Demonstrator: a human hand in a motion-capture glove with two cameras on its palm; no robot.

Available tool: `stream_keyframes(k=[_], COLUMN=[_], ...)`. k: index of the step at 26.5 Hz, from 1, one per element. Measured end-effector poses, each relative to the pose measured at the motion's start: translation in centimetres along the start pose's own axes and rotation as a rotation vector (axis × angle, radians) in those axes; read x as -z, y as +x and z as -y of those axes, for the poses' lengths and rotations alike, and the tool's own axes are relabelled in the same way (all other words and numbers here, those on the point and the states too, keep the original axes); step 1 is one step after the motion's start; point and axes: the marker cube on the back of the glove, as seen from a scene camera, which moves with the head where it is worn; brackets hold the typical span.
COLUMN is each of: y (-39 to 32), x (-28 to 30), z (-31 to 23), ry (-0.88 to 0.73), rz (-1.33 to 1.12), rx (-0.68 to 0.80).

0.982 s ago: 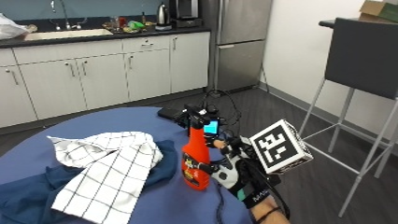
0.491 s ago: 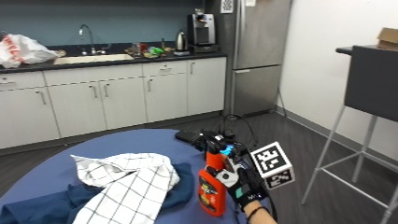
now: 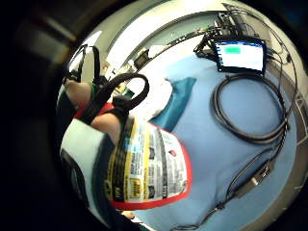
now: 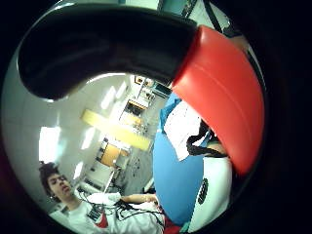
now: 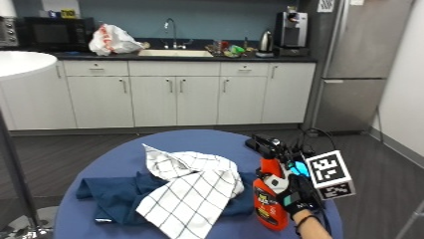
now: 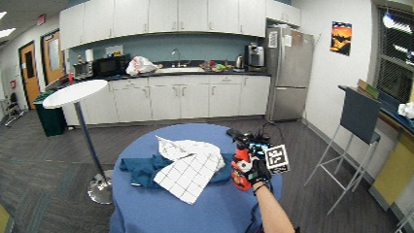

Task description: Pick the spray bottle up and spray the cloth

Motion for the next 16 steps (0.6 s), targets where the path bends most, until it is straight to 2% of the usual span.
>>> stream_keyframes(k=[3,8,16], y=[0.3,-2.1,-5.7], x=[2.5,4.8,3.7], z=[-0.3,2.6,4.9], ry=[-0.094,-0.263,-0.490], rz=[-0.055,-0.209,-0.404], rx=[-0.069,-0.107,-0.173])
